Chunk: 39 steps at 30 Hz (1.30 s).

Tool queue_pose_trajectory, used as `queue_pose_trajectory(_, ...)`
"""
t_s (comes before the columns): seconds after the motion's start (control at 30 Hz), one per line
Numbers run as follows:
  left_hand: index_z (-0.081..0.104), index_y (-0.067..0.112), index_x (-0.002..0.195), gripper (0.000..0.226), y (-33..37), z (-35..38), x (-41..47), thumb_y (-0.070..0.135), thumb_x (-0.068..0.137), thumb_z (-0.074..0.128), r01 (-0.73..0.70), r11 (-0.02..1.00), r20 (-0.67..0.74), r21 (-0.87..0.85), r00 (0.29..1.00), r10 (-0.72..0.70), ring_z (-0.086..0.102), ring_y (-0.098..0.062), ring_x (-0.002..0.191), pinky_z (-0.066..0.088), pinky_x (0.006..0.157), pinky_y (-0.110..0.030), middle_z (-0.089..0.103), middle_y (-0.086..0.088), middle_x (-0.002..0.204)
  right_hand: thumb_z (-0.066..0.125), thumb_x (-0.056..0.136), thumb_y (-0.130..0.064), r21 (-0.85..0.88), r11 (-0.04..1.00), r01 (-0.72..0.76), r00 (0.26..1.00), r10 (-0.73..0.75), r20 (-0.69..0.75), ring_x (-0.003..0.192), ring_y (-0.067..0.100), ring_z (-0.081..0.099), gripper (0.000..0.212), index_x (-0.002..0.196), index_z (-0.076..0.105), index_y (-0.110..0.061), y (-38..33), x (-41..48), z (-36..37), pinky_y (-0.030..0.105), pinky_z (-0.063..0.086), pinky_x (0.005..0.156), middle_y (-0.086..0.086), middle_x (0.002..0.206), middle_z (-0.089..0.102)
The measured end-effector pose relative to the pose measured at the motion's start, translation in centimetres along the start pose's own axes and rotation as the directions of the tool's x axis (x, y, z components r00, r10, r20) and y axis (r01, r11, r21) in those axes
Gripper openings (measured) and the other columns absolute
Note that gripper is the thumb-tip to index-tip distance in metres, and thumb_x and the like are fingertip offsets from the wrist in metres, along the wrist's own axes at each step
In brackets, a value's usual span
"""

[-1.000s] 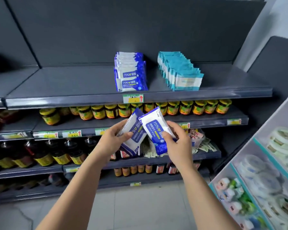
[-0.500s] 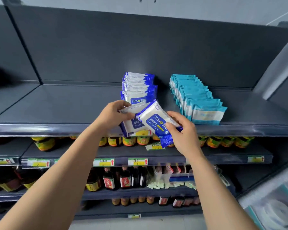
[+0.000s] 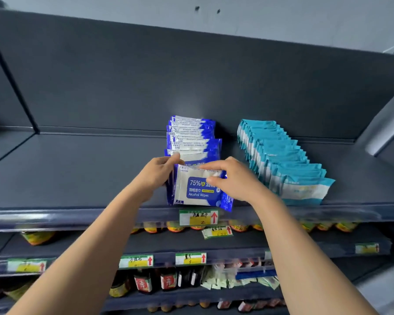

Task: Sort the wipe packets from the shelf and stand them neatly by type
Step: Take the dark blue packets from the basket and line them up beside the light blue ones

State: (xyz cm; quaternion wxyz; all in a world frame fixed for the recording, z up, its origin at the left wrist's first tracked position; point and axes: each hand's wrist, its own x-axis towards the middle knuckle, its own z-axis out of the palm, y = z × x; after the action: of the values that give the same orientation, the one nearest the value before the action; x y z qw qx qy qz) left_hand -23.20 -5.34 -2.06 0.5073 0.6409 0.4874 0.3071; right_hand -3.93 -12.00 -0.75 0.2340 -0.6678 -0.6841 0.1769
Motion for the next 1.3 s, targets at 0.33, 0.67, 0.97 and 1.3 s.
queue_pose_trajectory(0.33, 0.042, 0.017, 0.121, 0.071, -1.6, 1.0, -0.2, 0.010, 0.066, 0.087, 0.103, 0.992, 0.016, -0.070, 0.995, -0.102, 0.070, -0.016, 0.087, 0.058, 0.077, -0.036, 0.069, -0.004, 0.101, 0.078, 0.071, -0.049, 0.073, 0.996, -0.055, 0.989, 0.064, -0.131, 0.109, 0.011, 0.050, 0.074, 0.135, 0.046, -0.028, 1.4, 2.2, 1.3, 0.027, 0.043, 0.087, -0.008, 0.115, 0.045)
queue_pose_trajectory(0.67, 0.018, 0.032, 0.147, 0.108, -3.2, 2.3, 1.6, 0.008, 0.066, 0.084, -0.275, 0.941, -0.123, 0.196, 0.945, 0.302, 0.035, -0.011, 0.130, 0.038, 0.104, -0.029, 0.031, 0.013, 0.130, 0.084, 0.069, -0.026, 0.230, 0.969, -0.088, 0.988, 0.114, -0.100, 0.124, 0.015, 0.049, 0.104, 0.148, 0.016, -0.030, 3.6, 2.5, 2.4, 0.039, 0.043, 0.102, -0.005, 0.144, 0.043)
queue_pose_trajectory(0.97, 0.027, 0.043, 0.134, 0.104, -3.9, 1.1, 2.1, 0.028, 0.054, 0.093, -0.168, 0.970, 0.098, 0.177, 0.983, 0.153, 0.060, -0.004, 0.112, 0.047, 0.101, -0.045, 0.062, 0.024, 0.119, 0.090, 0.058, -0.017, 0.521, 0.844, -0.129, 0.987, 0.057, 0.151, 0.115, 0.006, 0.057, 0.113, 0.143, 0.018, -0.040, 4.5, 3.1, 3.1, 0.043, 0.047, 0.102, -0.016, 0.130, 0.056)
queue_pose_trajectory(1.3, 0.001, 0.036, 0.152, 0.137, -3.2, -0.5, 2.7, 0.085, 0.037, 0.058, -0.358, 0.548, 0.194, 0.756, 0.922, 0.335, -0.018, -0.009, 0.145, -0.009, 0.117, -0.043, -0.012, 0.008, 0.160, 0.082, 0.060, -0.056, -0.013, 0.996, 0.088, 0.996, -0.088, -0.014, 0.143, 0.008, 0.017, 0.111, 0.151, 0.022, -0.034, 3.6, 3.2, 2.0, 0.031, 0.029, 0.112, -0.014, 0.156, 0.004)
